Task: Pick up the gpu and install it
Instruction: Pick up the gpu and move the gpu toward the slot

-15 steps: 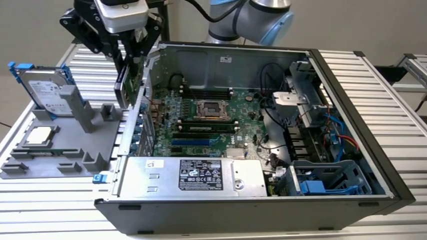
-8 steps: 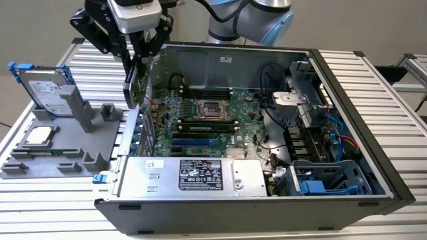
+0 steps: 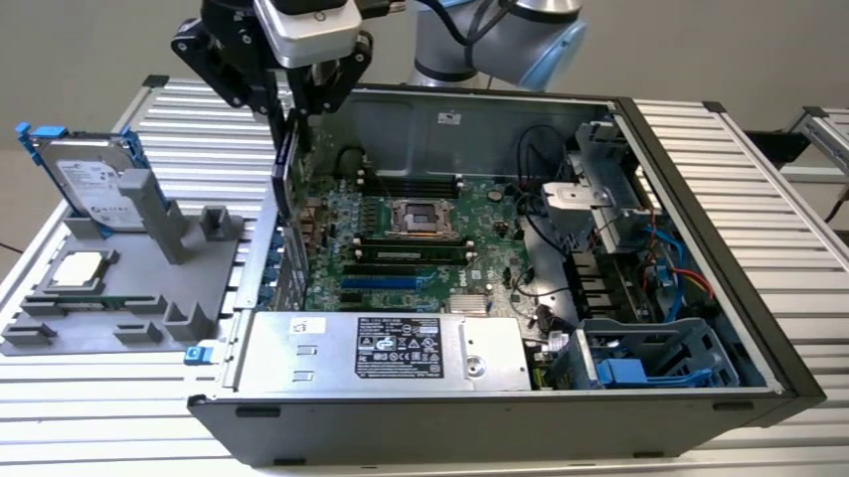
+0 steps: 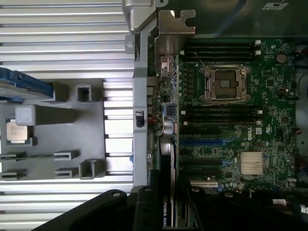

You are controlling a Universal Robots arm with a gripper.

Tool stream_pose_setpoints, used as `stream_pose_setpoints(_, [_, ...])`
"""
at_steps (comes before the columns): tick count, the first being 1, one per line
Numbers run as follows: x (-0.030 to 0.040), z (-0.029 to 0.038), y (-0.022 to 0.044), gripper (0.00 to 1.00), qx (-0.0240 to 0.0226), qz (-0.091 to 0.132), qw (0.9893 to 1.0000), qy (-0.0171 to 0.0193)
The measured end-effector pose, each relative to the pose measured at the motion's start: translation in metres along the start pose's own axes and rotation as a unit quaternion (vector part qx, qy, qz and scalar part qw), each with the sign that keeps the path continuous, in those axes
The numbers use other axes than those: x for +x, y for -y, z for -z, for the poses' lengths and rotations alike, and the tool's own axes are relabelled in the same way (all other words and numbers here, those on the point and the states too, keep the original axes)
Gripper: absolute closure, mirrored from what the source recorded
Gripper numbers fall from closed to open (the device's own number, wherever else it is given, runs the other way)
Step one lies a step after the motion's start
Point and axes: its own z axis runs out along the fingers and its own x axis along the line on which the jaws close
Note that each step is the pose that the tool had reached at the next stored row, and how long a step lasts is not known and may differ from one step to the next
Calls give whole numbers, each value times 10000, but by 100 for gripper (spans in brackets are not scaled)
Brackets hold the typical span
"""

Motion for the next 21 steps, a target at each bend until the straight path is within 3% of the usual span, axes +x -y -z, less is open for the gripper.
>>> stream_pose_setpoints(21, [-450,-2,-13,100,0,0,10000,0])
